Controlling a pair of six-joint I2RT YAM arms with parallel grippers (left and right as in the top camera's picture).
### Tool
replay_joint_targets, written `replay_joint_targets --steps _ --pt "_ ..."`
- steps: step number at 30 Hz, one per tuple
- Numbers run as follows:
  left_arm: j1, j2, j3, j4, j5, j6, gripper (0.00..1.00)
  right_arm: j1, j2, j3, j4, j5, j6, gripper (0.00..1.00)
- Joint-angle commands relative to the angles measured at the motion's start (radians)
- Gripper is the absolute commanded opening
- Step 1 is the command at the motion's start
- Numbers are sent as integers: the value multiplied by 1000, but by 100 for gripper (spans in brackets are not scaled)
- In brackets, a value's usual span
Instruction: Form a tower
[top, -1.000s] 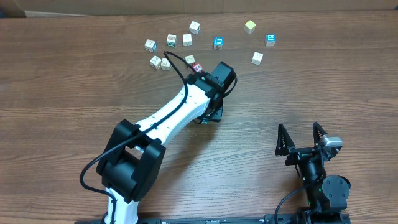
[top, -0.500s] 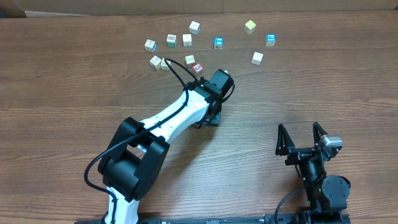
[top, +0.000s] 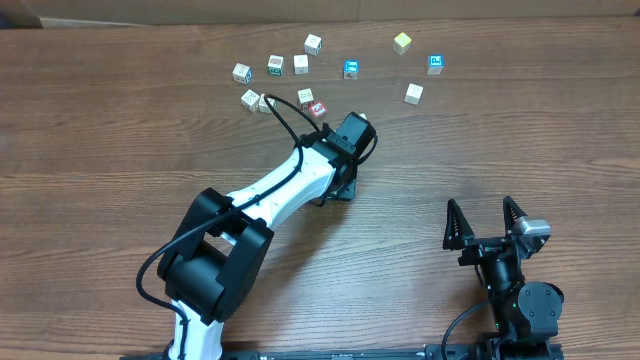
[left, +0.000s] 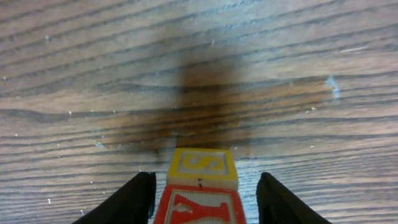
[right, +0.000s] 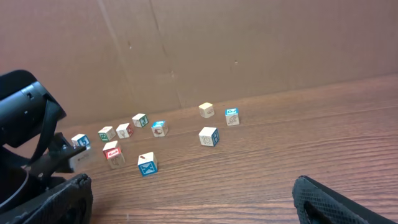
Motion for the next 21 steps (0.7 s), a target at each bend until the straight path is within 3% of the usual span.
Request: replay_joint_targets --steps 1,4,14,21 --pt "2 15 -20 10 -8 3 49 6 -10 -10 5 6 -9 100" --pt "2 15 -27 19 -9 3 49 6 -10 -10 5 6 -9 100" --pt "3 15 -29 40 -9 2 31 6 -10 -10 5 6 -9 100" --pt "2 15 -29 32 -6 -65 22 6 -10 -10 5 6 -8 100"
